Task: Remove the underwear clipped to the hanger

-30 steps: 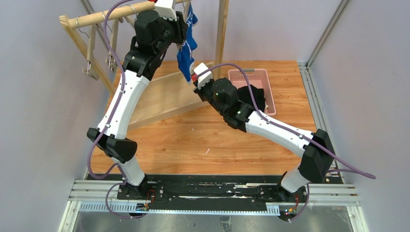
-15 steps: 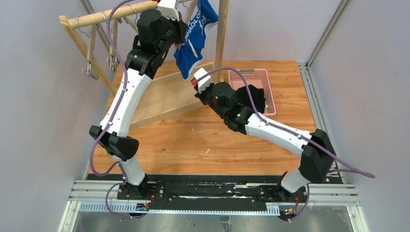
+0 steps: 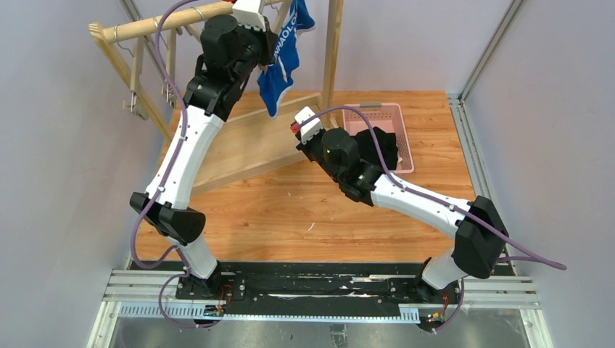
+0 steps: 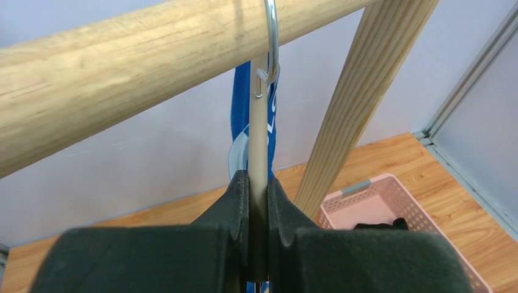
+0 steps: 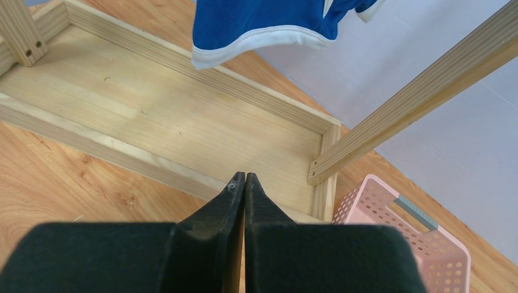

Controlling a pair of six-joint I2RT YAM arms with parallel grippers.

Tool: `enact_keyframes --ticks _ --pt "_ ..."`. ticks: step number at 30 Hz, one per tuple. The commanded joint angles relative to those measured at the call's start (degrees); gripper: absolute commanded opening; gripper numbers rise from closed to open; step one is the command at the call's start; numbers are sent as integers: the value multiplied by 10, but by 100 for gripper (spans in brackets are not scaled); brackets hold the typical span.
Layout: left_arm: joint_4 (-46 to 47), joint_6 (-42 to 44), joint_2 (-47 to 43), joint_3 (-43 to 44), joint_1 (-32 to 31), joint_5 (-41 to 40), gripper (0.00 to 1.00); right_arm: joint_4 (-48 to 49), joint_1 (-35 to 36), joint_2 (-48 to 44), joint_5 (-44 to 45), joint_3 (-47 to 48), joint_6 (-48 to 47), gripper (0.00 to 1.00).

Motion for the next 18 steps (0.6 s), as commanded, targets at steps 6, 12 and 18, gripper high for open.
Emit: enact_keyframes --ticks 6,12,18 --pt "38 9 -58 -3 -3 -1 0 23 9 -24 22 -20 -7 2" --pt "31 10 -98 -70 -2 10 0 24 10 -30 23 -22 -6 3" --pt "43 4 -148 -169 -2 27 0 22 9 -38 33 -31 -4 3"
